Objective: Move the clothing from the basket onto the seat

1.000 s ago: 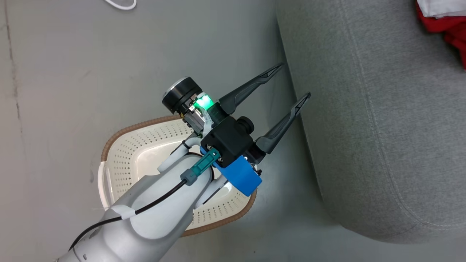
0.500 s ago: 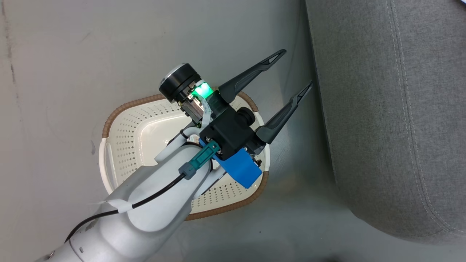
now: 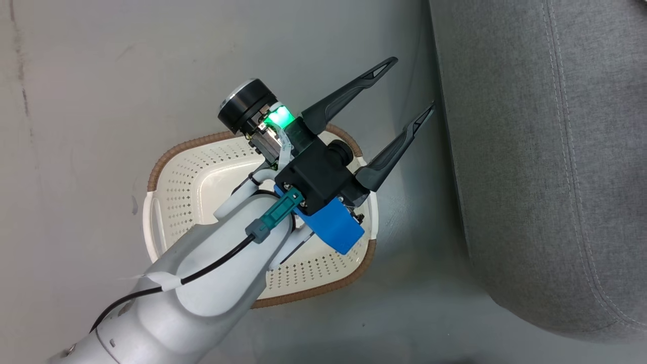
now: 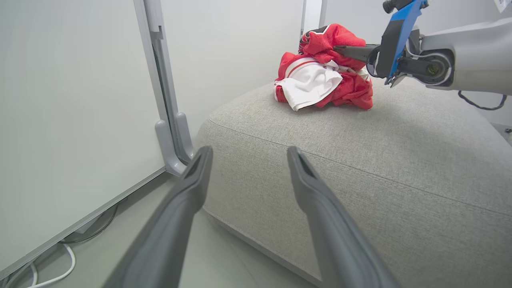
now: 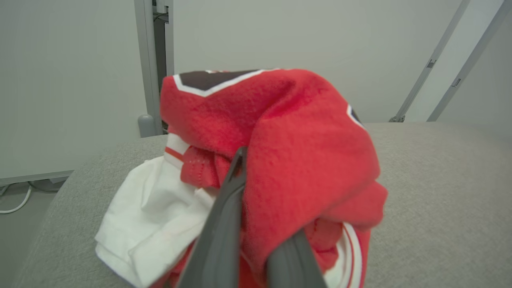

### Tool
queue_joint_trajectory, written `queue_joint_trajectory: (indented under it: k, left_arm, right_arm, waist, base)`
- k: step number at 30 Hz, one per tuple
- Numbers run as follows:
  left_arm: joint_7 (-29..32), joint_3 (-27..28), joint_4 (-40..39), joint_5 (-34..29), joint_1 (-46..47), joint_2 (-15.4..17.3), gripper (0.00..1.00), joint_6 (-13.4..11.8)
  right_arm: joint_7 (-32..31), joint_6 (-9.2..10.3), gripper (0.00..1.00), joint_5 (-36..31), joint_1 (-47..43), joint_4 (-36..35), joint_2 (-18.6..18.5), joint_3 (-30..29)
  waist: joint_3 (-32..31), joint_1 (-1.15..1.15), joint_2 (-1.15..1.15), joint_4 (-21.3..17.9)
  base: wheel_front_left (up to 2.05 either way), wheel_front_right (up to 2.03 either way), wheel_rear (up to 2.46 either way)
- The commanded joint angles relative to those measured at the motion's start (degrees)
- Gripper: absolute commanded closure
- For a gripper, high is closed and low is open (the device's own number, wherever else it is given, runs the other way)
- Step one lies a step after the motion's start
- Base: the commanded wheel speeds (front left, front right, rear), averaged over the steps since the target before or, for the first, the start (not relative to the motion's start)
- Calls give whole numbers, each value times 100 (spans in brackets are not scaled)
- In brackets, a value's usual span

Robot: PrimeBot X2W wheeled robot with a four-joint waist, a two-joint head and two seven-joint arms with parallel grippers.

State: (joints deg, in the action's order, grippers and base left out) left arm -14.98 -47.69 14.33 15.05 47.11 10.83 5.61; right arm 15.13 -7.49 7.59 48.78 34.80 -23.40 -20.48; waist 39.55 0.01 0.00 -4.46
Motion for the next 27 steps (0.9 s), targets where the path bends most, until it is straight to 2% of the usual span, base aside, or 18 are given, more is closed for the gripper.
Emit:
queue_joint_trajectory:
  k: [1, 2, 9, 18, 27]
  left_arm:
    - [-29, 34, -3, -39, 2, 14, 0, -17]
    - [-28, 44, -4, -37, -35, 9, 0, -23]
    - [-29, 187, 4, 31, -339, -37, 0, -49]
    - [-29, 568, -14, 111, -826, -59, 0, -125]
    - [-29, 1288, -1, 159, -1681, 3, 0, -270]
  right_arm:
    - [2, -1, 71, -39, -149, -31, 58, -47]
    - [2, -1, 0, -58, -195, -60, 87, -58]
    - [2, -1, 0, 21, -778, -284, 260, 17]
    - [2, -1, 0, 10, -1846, -902, 643, 11]
    - [3, -1, 0, 23, -2828, -1723, 992, 464]
  waist:
    - [-99, -1, 0, -29]
    - [-152, -1, 0, -37]
    - [-685, -1, 0, -128]
    - [-1404, -1, 0, -142]
    - [-2231, -1, 0, 169]
  base:
    - [0, 0, 0]
    - [0, 0, 0]
    - [0, 0, 0]
    - [0, 0, 0]
    - [0, 0, 0]
